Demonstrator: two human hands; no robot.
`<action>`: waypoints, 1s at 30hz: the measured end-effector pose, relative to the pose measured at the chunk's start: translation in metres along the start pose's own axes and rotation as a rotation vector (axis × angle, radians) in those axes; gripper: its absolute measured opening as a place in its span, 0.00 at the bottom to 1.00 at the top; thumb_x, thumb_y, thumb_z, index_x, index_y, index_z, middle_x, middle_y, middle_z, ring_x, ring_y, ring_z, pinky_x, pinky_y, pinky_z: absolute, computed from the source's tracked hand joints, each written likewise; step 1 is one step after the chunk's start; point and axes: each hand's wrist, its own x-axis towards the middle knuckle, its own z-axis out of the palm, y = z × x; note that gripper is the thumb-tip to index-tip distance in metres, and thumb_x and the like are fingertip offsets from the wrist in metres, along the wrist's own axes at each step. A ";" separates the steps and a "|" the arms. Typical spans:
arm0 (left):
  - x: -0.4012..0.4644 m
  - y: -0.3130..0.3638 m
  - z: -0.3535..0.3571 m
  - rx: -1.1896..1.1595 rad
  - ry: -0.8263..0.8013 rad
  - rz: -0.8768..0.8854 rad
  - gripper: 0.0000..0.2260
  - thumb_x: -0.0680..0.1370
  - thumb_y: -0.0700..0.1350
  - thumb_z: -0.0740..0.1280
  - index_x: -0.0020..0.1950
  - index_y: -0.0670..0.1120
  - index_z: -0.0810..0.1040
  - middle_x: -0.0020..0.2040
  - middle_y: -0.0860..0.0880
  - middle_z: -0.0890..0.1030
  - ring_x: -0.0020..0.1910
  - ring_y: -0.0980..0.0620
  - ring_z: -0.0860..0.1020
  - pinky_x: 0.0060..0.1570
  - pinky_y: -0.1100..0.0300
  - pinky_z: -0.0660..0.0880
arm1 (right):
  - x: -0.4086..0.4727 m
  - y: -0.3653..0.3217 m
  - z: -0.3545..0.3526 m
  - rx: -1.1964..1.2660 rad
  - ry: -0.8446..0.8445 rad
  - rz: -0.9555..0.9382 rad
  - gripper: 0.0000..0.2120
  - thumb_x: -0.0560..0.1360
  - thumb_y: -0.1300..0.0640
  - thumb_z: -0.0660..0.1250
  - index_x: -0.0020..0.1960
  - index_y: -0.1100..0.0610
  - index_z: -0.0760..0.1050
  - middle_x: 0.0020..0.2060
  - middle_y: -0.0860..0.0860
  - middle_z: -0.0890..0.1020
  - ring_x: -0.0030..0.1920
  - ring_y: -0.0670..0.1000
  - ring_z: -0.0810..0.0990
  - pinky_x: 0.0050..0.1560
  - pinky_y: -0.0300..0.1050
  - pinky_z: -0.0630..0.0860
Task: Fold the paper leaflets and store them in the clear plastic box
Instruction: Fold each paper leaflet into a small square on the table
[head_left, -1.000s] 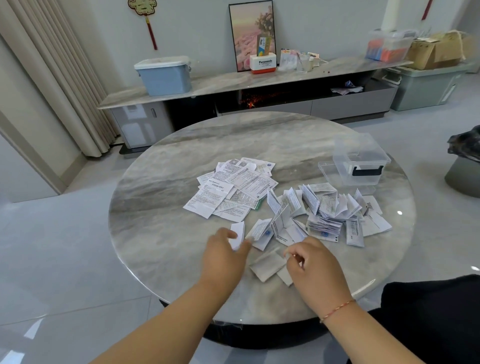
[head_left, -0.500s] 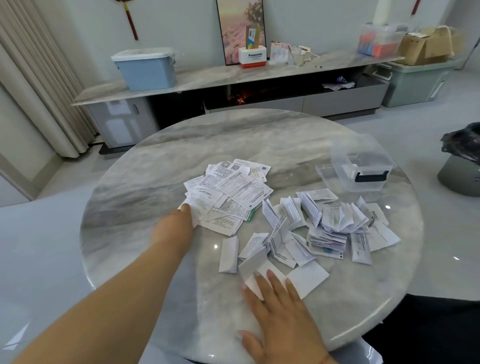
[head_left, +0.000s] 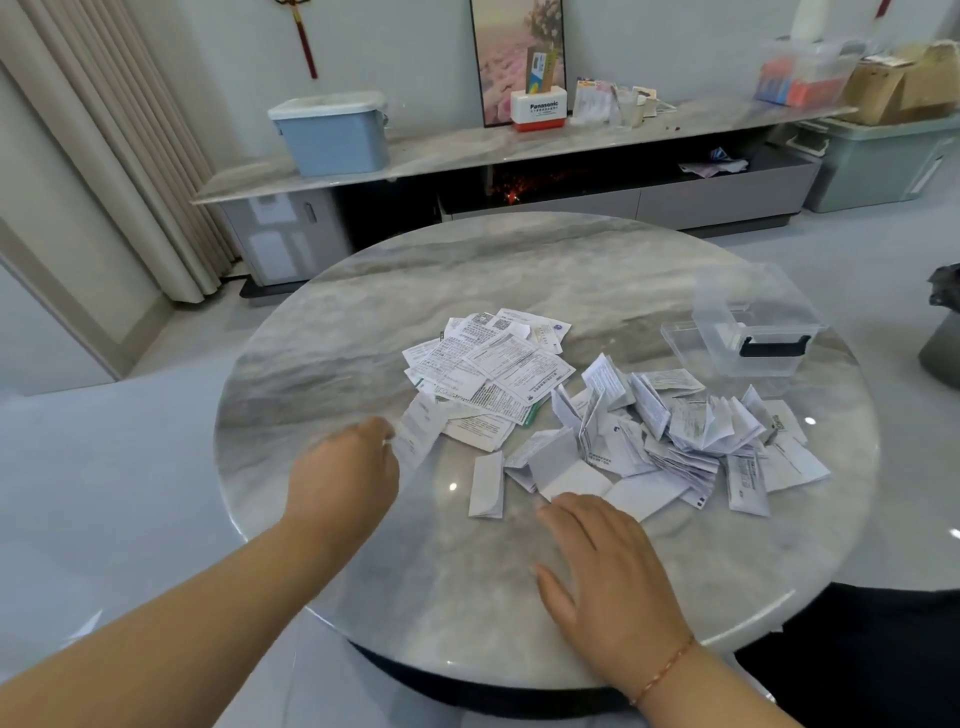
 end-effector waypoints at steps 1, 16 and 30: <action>-0.018 0.004 -0.006 -0.035 0.030 0.050 0.09 0.76 0.44 0.62 0.53 0.49 0.79 0.43 0.49 0.82 0.40 0.44 0.78 0.36 0.58 0.73 | -0.001 -0.004 -0.002 0.028 0.045 -0.030 0.25 0.64 0.49 0.70 0.58 0.54 0.72 0.53 0.49 0.77 0.54 0.50 0.73 0.57 0.41 0.65; -0.128 0.056 -0.043 -0.973 -0.389 -0.055 0.24 0.65 0.60 0.70 0.58 0.57 0.71 0.46 0.57 0.77 0.42 0.63 0.75 0.41 0.69 0.73 | -0.019 -0.020 -0.030 0.339 0.131 -0.098 0.07 0.67 0.62 0.71 0.38 0.52 0.77 0.39 0.43 0.78 0.41 0.44 0.73 0.41 0.35 0.70; -0.107 0.049 0.014 -0.468 0.300 0.587 0.08 0.72 0.44 0.66 0.50 0.52 0.79 0.50 0.54 0.75 0.49 0.54 0.73 0.48 0.65 0.70 | -0.013 0.014 -0.062 0.572 -0.056 -0.095 0.24 0.57 0.76 0.66 0.41 0.48 0.74 0.47 0.42 0.81 0.53 0.41 0.78 0.54 0.35 0.72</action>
